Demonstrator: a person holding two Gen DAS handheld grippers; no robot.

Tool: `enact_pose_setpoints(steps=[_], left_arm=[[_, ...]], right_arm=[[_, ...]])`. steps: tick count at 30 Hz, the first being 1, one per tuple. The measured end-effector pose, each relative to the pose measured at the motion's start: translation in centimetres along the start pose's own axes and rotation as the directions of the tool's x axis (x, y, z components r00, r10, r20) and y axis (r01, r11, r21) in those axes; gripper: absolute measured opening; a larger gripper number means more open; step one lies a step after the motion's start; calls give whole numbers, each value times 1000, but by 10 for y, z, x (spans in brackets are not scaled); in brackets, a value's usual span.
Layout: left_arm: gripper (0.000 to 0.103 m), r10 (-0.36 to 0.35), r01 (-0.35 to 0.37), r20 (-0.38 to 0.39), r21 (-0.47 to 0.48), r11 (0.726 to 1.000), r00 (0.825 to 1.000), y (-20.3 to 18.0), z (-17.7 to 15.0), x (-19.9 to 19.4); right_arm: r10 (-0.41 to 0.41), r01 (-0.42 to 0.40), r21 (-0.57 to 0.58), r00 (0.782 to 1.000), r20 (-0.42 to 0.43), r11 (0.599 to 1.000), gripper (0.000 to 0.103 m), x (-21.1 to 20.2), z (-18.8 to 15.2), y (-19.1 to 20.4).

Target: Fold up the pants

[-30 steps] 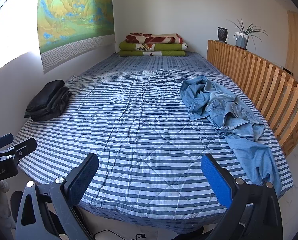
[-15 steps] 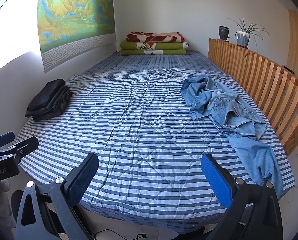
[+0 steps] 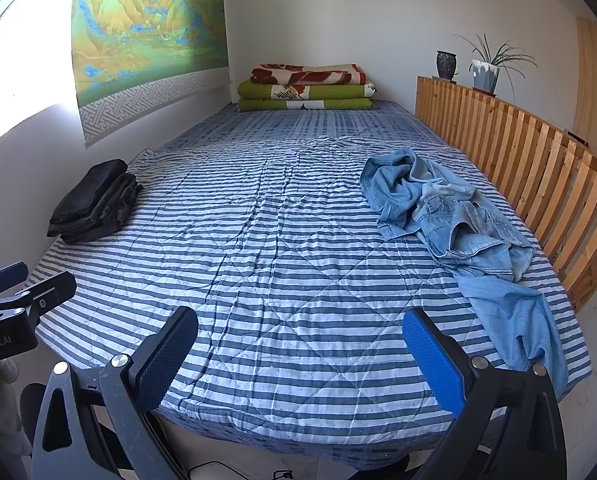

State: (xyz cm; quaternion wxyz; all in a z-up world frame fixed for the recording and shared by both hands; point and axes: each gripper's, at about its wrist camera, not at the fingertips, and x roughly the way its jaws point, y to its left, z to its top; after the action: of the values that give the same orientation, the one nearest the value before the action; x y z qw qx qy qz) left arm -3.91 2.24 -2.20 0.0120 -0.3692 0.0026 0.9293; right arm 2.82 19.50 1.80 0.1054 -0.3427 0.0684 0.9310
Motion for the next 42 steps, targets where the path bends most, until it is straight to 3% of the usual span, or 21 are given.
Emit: enact_pose_setpoints(steps=[23, 35, 42], left_arm=[[103, -14, 14, -26, 4, 1000, 1000, 3, 13, 33], [103, -36, 37, -33, 25, 999, 999, -16, 28, 53], [103, -53, 54, -46, 28, 998, 998, -28, 46, 74]], right_arm=[[-21, 22, 20, 1000, -22, 1000, 101, 24, 13, -3], [-57, 58, 43, 998, -17, 997, 101, 37, 22, -22], [-78, 78, 19, 997, -15, 997, 101, 62, 38, -54]])
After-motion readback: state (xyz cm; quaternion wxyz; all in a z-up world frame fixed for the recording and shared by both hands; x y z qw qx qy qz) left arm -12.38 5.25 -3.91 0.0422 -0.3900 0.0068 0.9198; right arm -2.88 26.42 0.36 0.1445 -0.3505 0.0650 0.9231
